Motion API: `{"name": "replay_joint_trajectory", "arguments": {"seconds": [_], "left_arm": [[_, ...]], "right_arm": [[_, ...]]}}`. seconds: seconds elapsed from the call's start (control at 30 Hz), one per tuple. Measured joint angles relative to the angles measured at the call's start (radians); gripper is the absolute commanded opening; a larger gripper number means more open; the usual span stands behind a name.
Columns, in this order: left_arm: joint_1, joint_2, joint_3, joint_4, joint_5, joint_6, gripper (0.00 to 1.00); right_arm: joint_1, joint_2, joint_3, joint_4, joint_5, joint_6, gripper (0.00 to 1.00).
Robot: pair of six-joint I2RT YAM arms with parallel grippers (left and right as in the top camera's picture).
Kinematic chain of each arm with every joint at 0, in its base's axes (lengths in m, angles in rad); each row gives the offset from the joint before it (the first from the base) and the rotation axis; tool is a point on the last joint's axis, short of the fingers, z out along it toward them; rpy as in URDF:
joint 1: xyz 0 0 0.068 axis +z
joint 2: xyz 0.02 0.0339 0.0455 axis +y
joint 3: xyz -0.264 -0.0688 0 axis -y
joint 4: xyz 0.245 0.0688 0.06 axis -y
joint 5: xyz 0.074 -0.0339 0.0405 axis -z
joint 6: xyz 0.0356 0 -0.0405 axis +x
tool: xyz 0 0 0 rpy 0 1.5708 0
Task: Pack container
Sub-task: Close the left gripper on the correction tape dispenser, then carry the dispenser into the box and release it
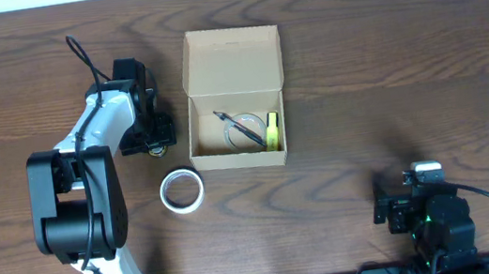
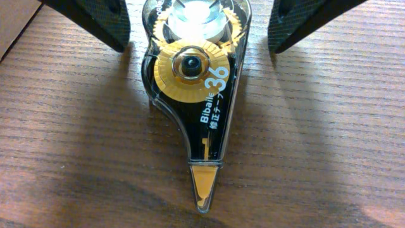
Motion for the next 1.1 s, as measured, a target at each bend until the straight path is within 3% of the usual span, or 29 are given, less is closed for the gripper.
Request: {"name": "replay_joint_trajectory", "arguments": {"seconds": [0.17, 0.37, 0.8, 1.1], "left_arm": [[0.0, 0.004, 0.0, 0.011, 0.0, -0.013, 0.62], [0.0, 0.008, 0.001, 0.016, -0.011, -0.031, 0.38], [0.0, -0.004, 0.005, 0.005, -0.023, -0.032, 0.37], [0.0, -0.164, 0.005, -0.046, -0.031, -0.032, 0.38]], "right_arm": [[0.0, 0.0, 0.0, 0.0, 0.0, 0.0, 0.99], [0.0, 0.0, 0.0, 0.0, 0.0, 0.0, 0.99], [0.0, 0.0, 0.0, 0.0, 0.0, 0.0, 0.99], [0.0, 0.0, 0.0, 0.0, 0.0, 0.0, 0.99]]}}
